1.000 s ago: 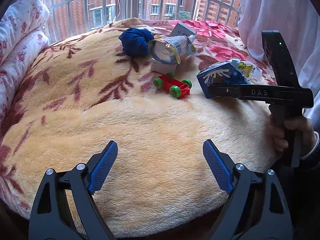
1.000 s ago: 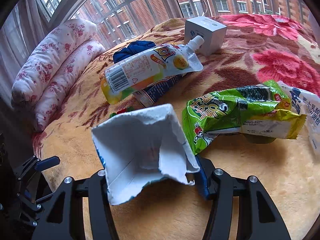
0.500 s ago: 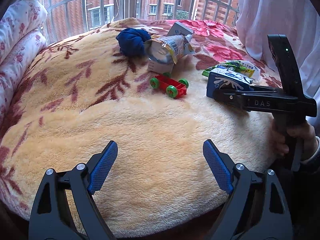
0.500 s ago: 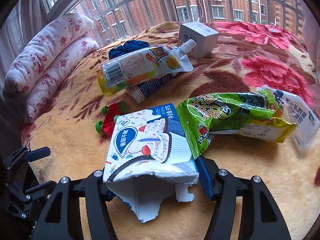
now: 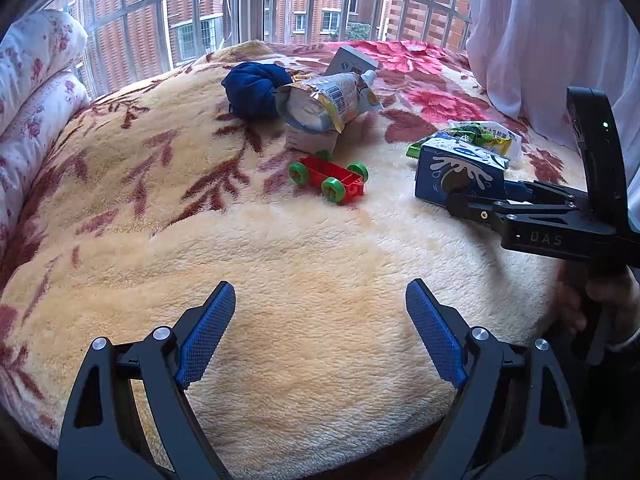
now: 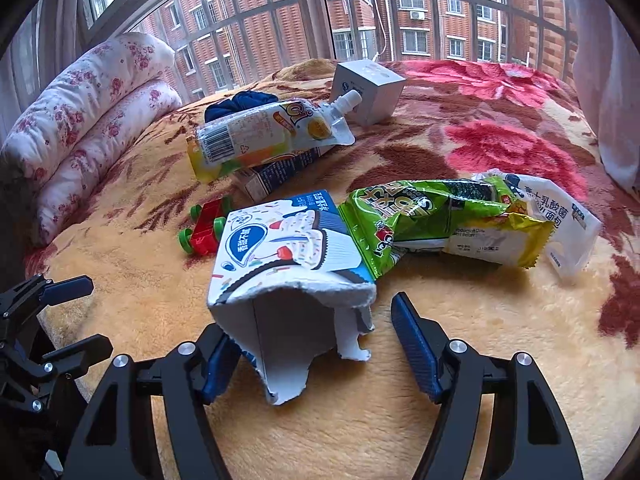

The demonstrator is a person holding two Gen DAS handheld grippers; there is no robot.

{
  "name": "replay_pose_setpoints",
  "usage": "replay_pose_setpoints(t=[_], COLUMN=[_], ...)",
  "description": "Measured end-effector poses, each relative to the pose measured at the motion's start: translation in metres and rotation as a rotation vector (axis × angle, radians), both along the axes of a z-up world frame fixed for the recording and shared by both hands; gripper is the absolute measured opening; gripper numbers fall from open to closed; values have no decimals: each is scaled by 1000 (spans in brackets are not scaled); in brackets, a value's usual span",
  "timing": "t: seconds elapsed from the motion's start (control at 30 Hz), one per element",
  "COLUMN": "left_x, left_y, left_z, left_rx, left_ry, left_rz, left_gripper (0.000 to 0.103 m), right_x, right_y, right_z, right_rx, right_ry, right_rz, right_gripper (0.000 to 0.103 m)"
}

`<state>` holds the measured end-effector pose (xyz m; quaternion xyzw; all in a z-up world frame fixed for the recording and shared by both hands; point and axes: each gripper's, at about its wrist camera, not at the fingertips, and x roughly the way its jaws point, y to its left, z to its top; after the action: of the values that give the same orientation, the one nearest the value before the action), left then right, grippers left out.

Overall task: Collect trash
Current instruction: 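Lift the milk carton off the blanket with the right tool, then grasp the red toy car with the left tool while the right tool holds the carton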

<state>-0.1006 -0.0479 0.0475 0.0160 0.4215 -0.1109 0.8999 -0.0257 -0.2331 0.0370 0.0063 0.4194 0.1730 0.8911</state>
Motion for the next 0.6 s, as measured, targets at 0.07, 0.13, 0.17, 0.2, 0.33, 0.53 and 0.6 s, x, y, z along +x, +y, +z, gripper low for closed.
replay_pose_setpoints(t=[0.07, 0.13, 0.17, 0.2, 0.33, 0.53, 0.6], left_x=[6, 13, 17, 20, 37, 74, 85], left_y=[1, 1, 1, 1, 2, -5, -10], left_z=[0, 0, 0, -1, -3, -14, -18], left_rx=[0, -2, 2, 5, 14, 27, 21], left_ry=[-5, -9, -11, -12, -13, 35, 60], left_rz=[9, 12, 13, 16, 21, 12, 0], left_gripper=[85, 85, 85, 85, 85, 85, 85], right_x=[-3, -6, -7, -7, 0, -7, -15], right_y=[0, 1, 2, 4, 7, 0, -7], right_z=[4, 7, 9, 10, 9, 10, 13], right_rx=[4, 1, -8, -19, -10, 34, 51], right_ry=[-15, -35, -47, -58, -52, -49, -60], right_rz=[-6, -12, -14, -17, -25, -42, -50], right_gripper=[70, 70, 67, 64, 53, 50, 50])
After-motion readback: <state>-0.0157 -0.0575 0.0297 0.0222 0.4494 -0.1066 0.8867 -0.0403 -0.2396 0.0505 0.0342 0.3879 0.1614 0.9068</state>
